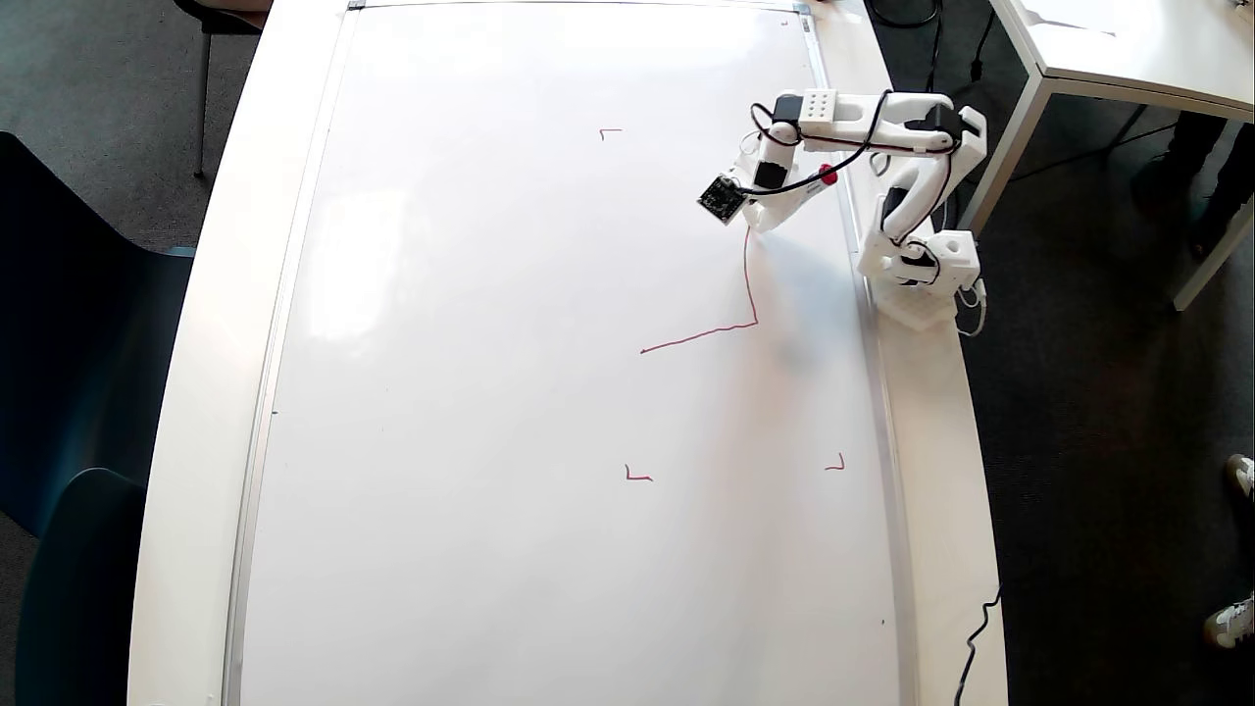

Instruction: Draw on a whiteboard a robot head using a pen attached to the gripper

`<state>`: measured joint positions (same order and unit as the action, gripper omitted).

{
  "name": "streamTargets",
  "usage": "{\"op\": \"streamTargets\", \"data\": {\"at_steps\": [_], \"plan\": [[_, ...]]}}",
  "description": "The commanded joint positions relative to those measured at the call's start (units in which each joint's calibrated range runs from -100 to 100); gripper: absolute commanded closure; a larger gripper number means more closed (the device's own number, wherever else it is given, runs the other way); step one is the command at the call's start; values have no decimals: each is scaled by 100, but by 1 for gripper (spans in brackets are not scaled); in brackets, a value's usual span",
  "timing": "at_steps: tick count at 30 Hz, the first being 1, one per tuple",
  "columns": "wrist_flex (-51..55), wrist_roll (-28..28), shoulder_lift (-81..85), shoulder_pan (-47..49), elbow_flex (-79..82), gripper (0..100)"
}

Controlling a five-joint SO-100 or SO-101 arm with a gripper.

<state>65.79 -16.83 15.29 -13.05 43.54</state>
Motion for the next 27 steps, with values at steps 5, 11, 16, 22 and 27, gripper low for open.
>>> {"op": "streamTargets", "data": {"at_steps": [5,11,16,22,27], "plan": [[-402,385,52,-695,-364,99],[-645,557,52,-990,-373,99],[-654,584,43,-997,-373,99],[-680,637,43,-990,-373,99],[-611,611,52,-600,-354,99]]}}
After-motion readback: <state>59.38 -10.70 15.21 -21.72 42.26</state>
